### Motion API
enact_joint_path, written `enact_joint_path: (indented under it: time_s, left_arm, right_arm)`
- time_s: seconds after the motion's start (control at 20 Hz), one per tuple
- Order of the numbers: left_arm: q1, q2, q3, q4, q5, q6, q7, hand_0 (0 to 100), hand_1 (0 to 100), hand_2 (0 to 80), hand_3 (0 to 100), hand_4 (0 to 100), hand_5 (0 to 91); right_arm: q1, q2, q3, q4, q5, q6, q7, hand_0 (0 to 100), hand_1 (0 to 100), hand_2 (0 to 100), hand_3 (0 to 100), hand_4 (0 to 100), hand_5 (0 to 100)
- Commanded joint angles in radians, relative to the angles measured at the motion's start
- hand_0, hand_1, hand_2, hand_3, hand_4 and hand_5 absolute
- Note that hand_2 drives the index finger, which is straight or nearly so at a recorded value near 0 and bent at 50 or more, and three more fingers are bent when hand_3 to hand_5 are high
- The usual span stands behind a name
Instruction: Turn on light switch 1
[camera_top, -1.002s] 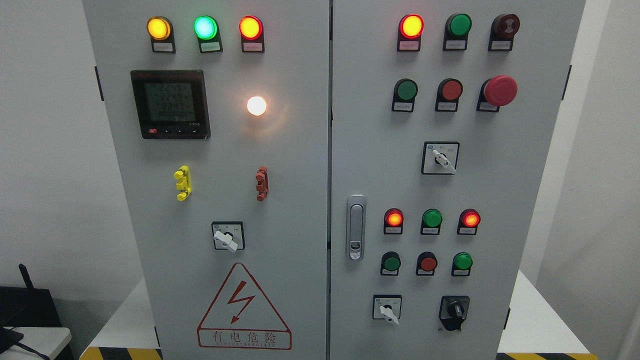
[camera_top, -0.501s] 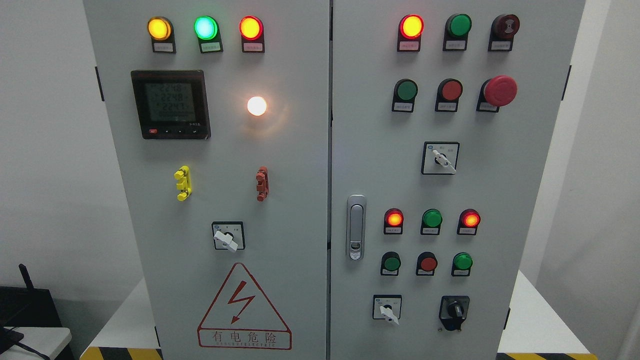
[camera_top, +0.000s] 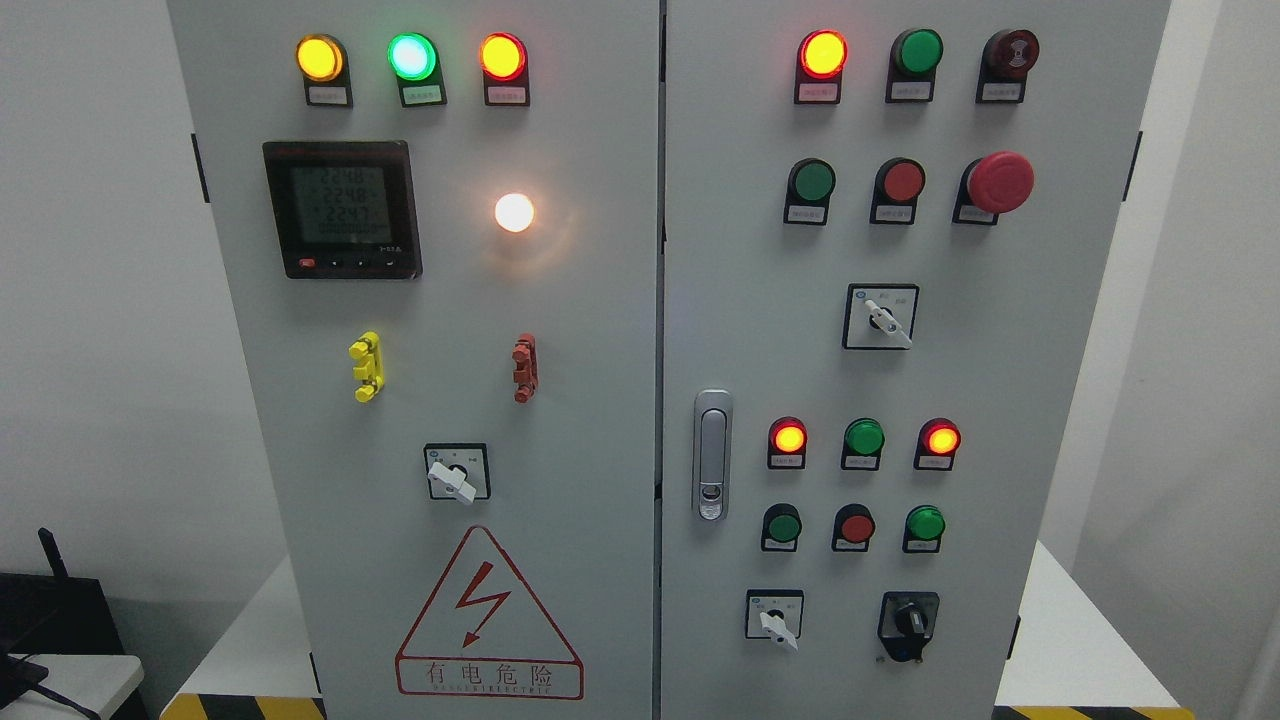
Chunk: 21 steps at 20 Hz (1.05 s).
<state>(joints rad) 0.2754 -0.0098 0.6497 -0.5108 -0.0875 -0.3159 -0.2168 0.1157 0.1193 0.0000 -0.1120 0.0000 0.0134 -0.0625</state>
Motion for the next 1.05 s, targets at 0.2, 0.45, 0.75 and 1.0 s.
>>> enact_joint_path:
  time_s: [0.2, 0.45, 0.75, 1.0]
  left_arm:
    - [-0.096, 0.001, -0.350, 0.396, -0.008, 0.126, 0.026, 44, 3, 0.0, 0, 0, 1.1]
    - [-0.166, -0.024, -0.401, 0.400, -0.020, 0.175, 0.079, 46, 3, 0.0, 0, 0, 1.9]
    - [-0.182, -0.036, -0.458, 0.402, -0.026, 0.187, 0.094, 45, 5, 0.0, 0, 0, 2.4]
    - [-0.180, -0.036, -0.456, 0.402, -0.026, 0.186, 0.093, 45, 7, 0.0, 0, 0, 1.4]
  right_arm:
    - [0.001, -0.001, 0.017, 0.000, -0.025, 0.000, 0.000, 12, 39, 0, 0, 0, 0]
    - [-0.001, -0.001, 0.017, 0.000, -0.025, 0.000, 0.000, 12, 39, 0, 0, 0, 0]
    - [0.001, 0.000, 0.017, 0.000, -0.025, -0.001, 0.000, 12, 39, 0, 0, 0, 0]
    - [-0.001, 0.000, 0.017, 0.000, -0.025, -0.001, 0.000, 12, 39, 0, 0, 0, 0]
